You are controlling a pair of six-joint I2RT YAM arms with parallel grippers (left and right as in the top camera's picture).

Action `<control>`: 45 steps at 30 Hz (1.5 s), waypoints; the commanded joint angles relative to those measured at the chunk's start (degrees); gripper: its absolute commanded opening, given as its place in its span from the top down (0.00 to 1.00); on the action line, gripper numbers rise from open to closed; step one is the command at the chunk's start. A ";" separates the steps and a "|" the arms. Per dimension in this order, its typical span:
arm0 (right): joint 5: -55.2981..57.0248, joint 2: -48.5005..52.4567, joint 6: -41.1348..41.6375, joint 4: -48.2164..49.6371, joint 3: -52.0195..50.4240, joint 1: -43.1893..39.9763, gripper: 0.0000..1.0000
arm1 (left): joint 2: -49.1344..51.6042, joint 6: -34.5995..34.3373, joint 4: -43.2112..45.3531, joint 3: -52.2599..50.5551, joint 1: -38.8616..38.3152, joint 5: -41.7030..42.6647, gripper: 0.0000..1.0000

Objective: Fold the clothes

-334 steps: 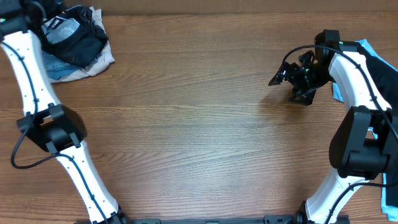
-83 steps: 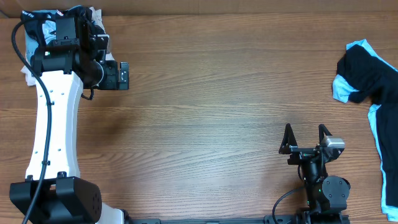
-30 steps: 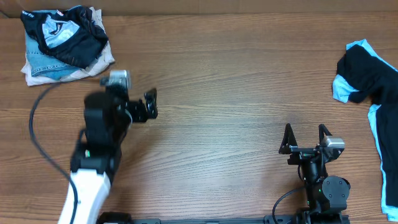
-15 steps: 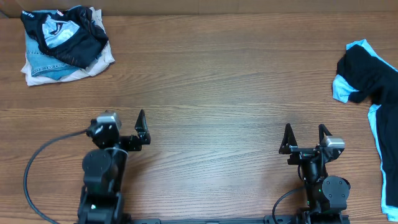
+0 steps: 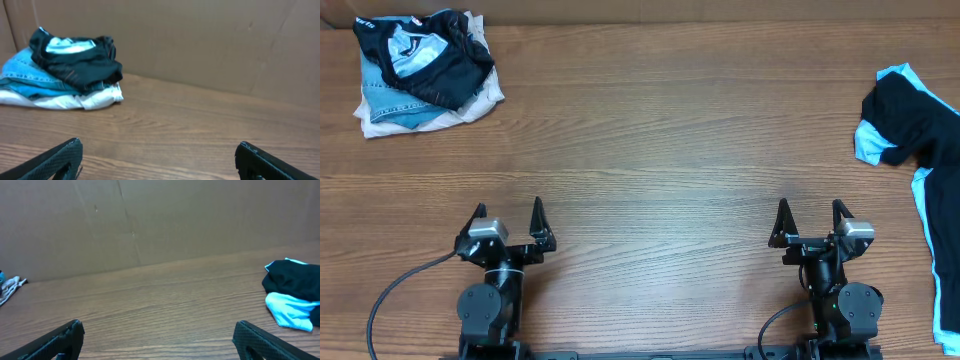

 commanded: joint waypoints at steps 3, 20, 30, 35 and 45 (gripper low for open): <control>-0.31 -0.68 -0.22 0.33 -0.61 -0.11 0.00 | -4.70 5.20 -1.57 -0.22 0.63 -1.09 0.00; -0.33 -0.68 -0.22 0.33 -0.61 -0.11 0.00 | -10.47 7.63 -13.22 -0.22 3.82 6.01 0.00; -0.33 -0.68 -0.22 0.33 -0.61 -0.11 0.00 | -10.40 6.47 -13.22 -0.22 6.23 5.97 0.00; -0.33 -0.68 -0.22 0.33 -0.61 -0.11 0.00 | -10.38 6.47 -13.22 -0.22 6.21 5.95 0.00; -0.31 -0.68 -0.22 0.33 -0.61 -0.11 0.00 | -10.38 6.47 -13.25 -0.22 6.21 5.95 0.00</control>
